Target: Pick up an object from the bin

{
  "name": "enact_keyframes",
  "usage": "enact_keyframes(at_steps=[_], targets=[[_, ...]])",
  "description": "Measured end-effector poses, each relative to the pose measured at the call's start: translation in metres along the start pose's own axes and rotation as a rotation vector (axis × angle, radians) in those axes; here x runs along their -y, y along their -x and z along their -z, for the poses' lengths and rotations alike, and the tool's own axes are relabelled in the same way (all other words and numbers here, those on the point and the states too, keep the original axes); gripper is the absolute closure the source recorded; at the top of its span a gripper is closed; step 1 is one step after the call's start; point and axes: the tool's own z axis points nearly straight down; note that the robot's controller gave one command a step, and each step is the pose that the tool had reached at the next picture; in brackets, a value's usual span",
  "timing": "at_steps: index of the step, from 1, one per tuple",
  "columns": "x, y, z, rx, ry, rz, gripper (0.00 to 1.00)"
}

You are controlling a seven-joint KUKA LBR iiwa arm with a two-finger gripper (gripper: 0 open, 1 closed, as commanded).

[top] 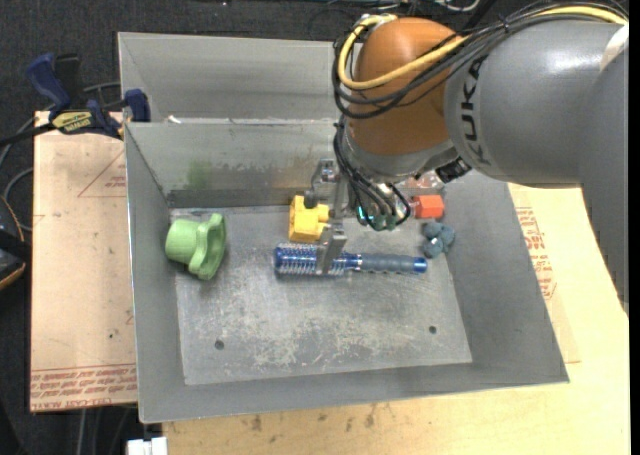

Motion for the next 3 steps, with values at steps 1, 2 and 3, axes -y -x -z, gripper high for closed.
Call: enact_keyframes(at_steps=[1, 2, 3], targets=[[0.052, -0.005, -0.112, 0.022, 0.002, 0.055, 0.0], [0.038, -0.003, -0.084, 0.012, 0.001, -0.016, 0.0], [0.021, -0.005, -0.086, 0.009, 0.002, -0.09, 0.0]])
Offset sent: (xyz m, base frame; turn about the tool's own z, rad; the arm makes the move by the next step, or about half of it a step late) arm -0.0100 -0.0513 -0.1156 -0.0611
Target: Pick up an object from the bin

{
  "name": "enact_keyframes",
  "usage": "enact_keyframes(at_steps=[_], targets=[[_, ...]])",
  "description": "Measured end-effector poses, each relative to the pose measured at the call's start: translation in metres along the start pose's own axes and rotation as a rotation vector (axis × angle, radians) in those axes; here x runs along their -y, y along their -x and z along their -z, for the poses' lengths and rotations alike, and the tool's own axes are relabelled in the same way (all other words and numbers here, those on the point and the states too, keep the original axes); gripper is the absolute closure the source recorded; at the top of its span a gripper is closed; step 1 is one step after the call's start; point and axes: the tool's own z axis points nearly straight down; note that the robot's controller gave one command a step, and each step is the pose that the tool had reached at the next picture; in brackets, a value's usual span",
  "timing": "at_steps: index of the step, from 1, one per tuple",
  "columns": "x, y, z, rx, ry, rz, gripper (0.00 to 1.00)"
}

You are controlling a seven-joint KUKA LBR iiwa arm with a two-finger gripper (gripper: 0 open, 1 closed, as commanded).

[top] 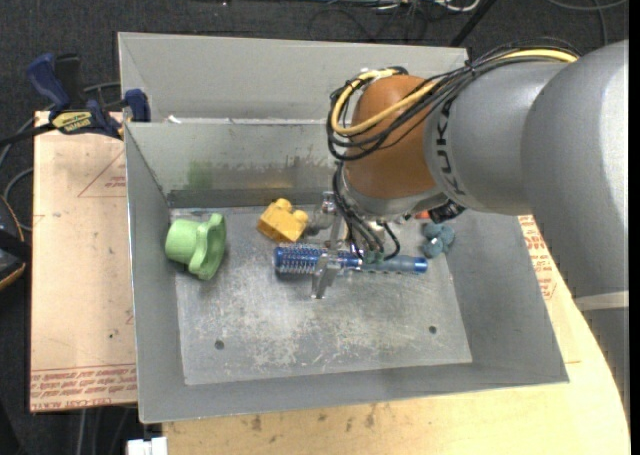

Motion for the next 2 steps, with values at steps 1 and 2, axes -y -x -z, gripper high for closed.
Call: enact_keyframes(at_steps=[1, 2], targets=[[0.007, 0.0051, -0.0249, 0.001, 0.003, -0.11, 0.0], [0.0056, 0.0063, -0.0226, 0.0, 0.0, -0.108, 0.0]])
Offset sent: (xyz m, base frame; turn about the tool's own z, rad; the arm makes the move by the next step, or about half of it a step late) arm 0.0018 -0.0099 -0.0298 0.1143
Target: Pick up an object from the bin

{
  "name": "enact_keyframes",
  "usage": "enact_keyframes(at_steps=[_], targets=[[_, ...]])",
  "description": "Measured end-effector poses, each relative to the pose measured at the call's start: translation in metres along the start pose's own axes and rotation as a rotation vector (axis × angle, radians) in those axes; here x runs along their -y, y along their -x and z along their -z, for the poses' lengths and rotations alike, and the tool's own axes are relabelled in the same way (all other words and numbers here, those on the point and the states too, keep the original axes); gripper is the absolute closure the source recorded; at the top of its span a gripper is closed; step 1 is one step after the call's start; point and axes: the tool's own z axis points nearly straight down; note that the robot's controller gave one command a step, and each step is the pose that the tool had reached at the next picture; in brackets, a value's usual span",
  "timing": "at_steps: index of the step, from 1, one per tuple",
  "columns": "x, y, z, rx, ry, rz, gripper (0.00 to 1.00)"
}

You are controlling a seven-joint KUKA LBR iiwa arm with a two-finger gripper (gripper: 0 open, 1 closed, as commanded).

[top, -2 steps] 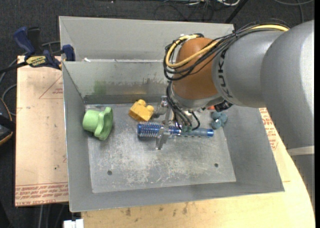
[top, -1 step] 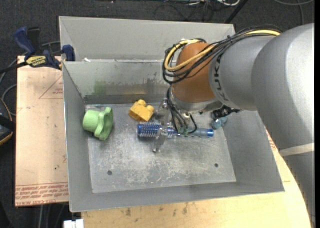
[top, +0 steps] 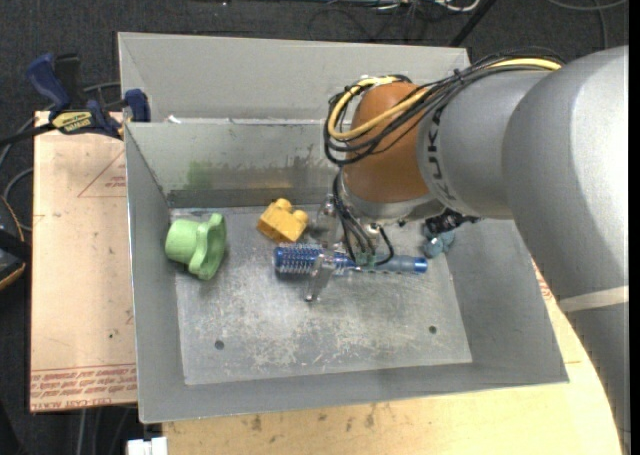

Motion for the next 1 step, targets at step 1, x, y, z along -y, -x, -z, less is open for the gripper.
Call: enact_keyframes(at_steps=[1], targets=[[-0.0006, 0.0019, 0.003, 0.005, 0.002, -0.001, 1.0]])
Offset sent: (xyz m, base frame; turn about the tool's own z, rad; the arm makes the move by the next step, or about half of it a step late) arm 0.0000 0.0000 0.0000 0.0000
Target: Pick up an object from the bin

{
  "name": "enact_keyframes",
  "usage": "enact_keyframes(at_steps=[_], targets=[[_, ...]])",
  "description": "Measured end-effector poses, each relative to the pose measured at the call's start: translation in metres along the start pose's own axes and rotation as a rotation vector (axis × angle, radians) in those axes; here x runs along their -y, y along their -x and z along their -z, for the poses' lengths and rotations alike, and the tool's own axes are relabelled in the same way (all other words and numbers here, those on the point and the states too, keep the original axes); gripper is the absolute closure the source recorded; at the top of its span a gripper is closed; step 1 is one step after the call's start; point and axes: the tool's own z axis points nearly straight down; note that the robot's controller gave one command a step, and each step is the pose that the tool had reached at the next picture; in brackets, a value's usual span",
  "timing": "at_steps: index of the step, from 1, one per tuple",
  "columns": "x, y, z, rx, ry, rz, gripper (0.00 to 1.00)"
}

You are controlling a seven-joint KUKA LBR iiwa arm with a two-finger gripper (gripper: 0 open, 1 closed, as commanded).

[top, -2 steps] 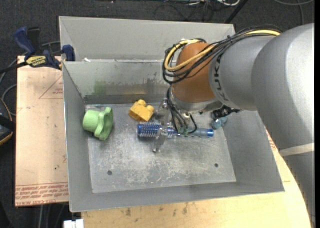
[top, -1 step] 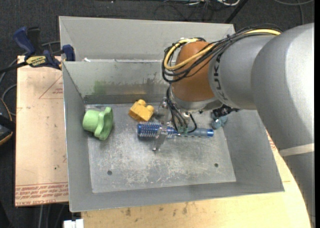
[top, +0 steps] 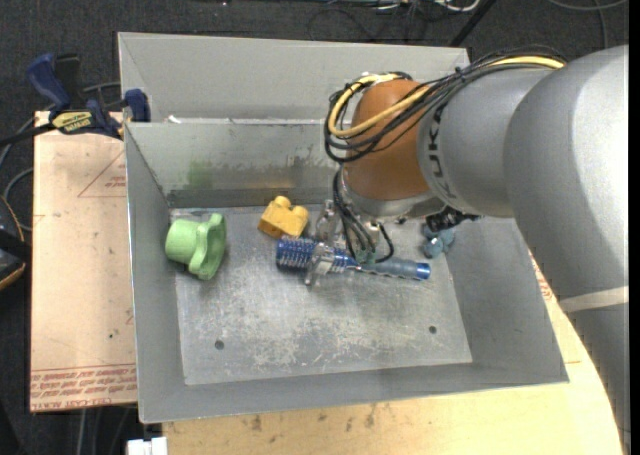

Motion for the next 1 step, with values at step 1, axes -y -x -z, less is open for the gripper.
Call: enact_keyframes(at_steps=[1], targets=[[-0.0008, 0.0008, 0.021, -0.004, -0.003, 0.002, 1.0]])
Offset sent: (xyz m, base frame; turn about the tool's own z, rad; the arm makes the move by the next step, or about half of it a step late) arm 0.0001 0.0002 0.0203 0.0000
